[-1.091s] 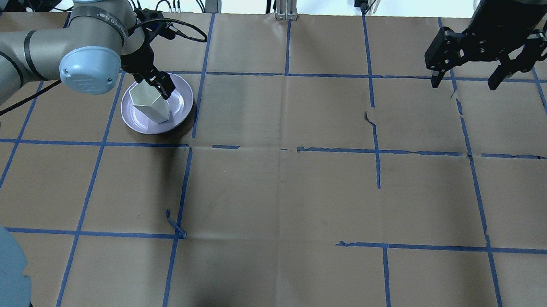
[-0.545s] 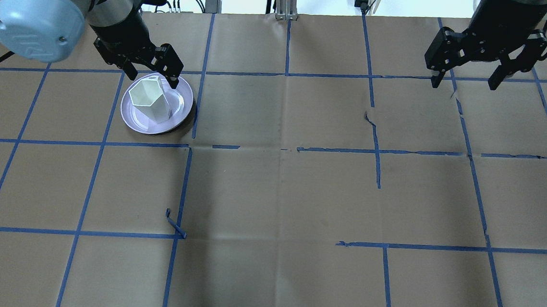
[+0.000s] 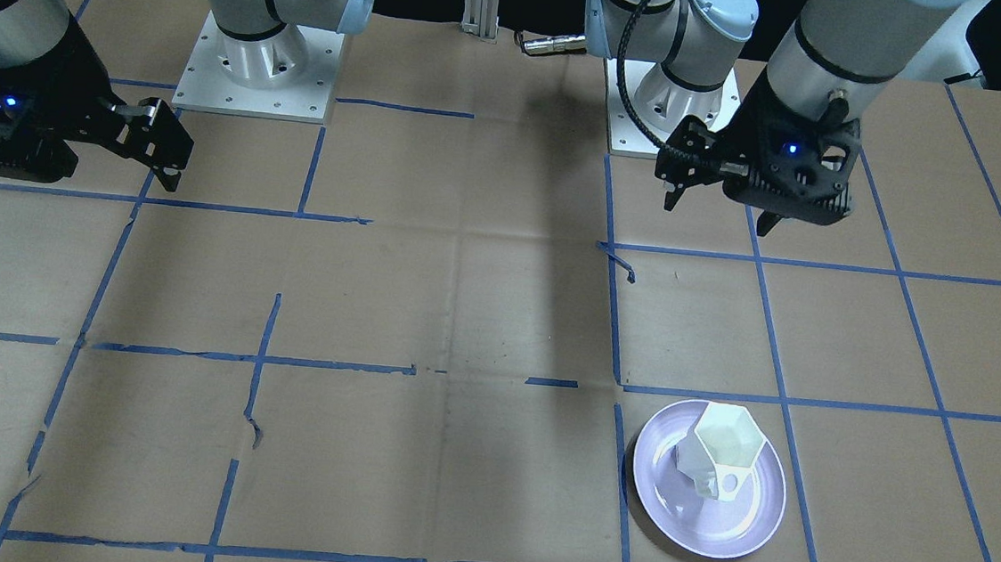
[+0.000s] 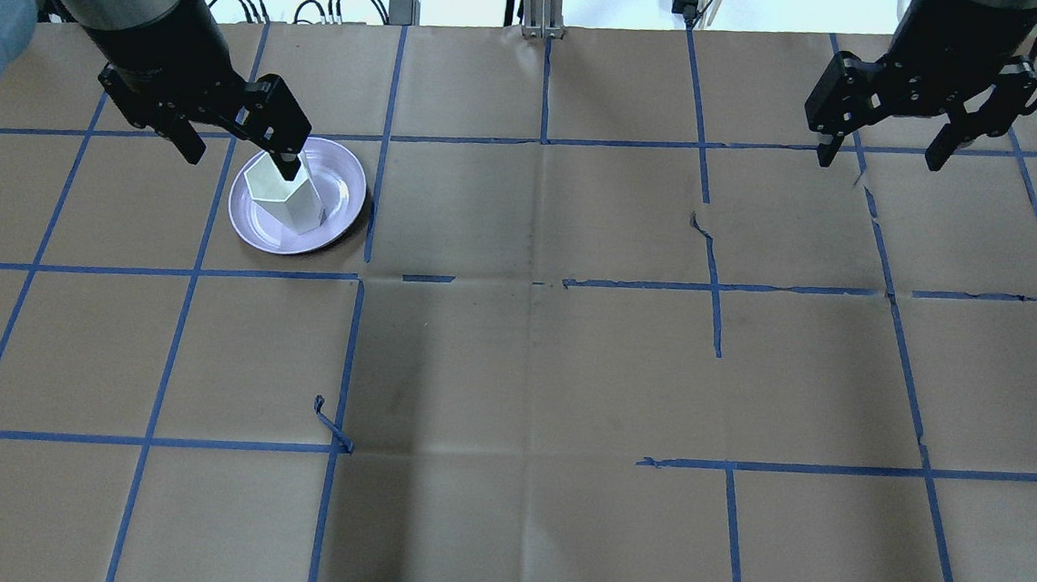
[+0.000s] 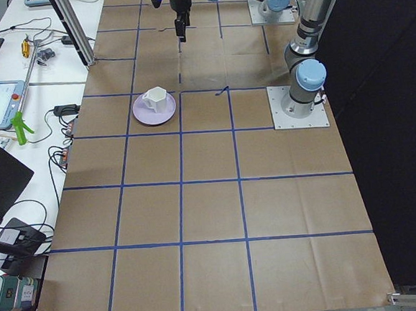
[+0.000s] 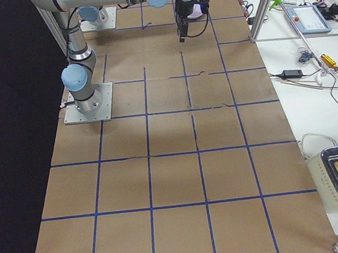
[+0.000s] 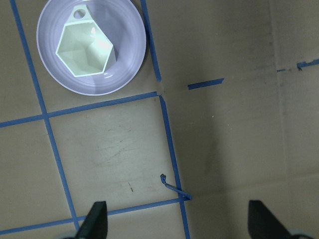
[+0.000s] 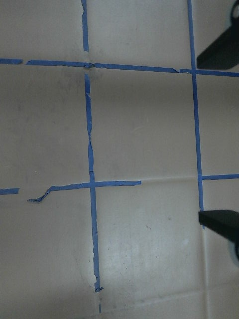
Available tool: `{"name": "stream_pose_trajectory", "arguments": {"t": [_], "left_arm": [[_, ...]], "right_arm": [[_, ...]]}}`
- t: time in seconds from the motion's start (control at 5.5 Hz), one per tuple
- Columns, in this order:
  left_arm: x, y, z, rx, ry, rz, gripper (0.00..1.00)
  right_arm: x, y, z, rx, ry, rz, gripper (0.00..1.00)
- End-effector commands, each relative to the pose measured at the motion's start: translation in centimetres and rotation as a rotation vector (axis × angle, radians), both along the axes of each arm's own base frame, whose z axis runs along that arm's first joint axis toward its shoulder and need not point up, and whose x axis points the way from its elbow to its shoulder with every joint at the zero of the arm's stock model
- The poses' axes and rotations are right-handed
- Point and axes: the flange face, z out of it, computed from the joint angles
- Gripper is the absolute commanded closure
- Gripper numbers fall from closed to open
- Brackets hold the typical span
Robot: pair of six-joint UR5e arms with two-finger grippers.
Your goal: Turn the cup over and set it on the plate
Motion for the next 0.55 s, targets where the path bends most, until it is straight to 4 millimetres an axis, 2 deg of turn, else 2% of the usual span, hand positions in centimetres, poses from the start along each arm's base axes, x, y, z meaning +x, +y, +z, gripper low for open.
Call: {"name": "stream_pose_trajectory", "arguments": {"t": [0.0,0.36], "left_arm": [[0.04,-0.44,0.95,-0.070,-0.004,0.049,0.02],[0.14,0.06,1.47,-0.074,-0.007,0.043,0.02]], "right_arm": [[0.00,0.00,0.01,0.000,0.000,0.000,0.00],[0.00,0.00,0.01,0.000,0.000,0.000,0.00]]}}
